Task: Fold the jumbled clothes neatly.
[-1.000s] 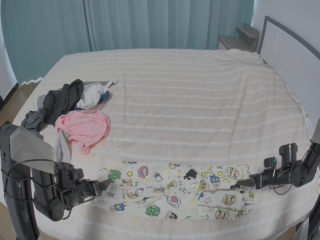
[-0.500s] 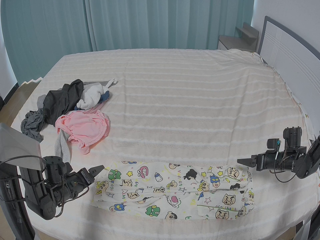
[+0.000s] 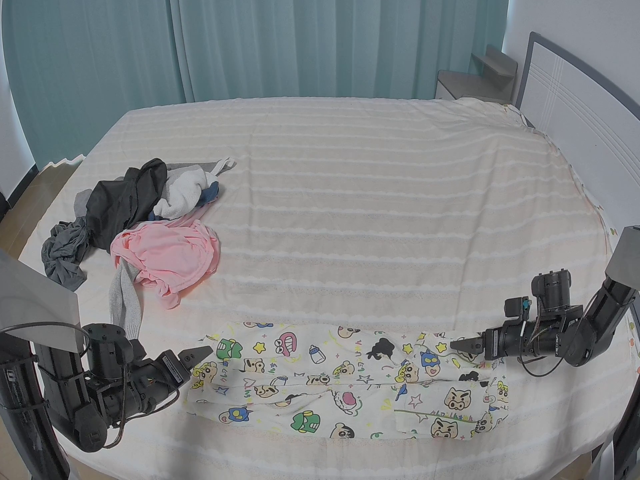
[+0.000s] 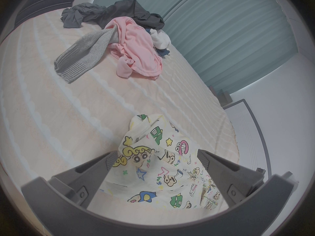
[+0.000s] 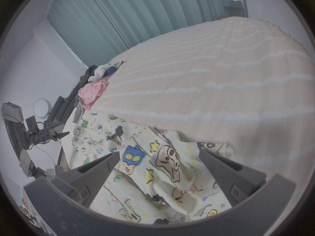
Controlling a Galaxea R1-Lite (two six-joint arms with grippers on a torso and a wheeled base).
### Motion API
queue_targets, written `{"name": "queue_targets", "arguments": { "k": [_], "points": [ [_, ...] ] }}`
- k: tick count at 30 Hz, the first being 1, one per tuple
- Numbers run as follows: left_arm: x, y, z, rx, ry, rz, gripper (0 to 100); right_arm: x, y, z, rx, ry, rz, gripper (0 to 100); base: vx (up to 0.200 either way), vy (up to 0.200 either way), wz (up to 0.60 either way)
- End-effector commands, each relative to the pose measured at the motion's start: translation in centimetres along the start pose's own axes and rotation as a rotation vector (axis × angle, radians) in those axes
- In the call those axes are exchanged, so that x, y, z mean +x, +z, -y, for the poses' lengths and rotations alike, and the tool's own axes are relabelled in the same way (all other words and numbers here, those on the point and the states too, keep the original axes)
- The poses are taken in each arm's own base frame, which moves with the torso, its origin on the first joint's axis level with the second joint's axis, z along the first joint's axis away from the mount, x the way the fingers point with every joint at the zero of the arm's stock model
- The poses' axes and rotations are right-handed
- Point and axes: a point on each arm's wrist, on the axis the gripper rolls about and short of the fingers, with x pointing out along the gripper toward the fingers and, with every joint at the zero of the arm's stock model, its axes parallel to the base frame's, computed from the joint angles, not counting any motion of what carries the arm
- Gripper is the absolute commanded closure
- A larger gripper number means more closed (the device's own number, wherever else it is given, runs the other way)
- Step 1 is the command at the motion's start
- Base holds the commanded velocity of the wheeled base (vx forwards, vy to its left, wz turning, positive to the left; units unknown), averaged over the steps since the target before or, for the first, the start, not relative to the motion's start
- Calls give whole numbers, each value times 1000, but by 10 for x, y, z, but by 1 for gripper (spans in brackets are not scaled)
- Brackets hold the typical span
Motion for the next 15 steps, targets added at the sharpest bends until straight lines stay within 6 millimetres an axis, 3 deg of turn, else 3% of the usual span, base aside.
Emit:
{"name": "queue_targets", "arguments": {
  "k": [1, 11, 15],
  "points": [
    [3, -3, -3, -2, 9, -12, 0, 7, -19, 11, 39, -30, -69, 0, 0, 0, 0],
    [3, -6, -4, -1, 19, -26, 0, 6, -30, 20, 61, -53, -69, 0, 0, 0, 0],
    [3, -7, -4, -1, 18, -29, 0, 5, -22, 19, 38, -46, 0, 0, 0, 0, 0]
  ]
}}
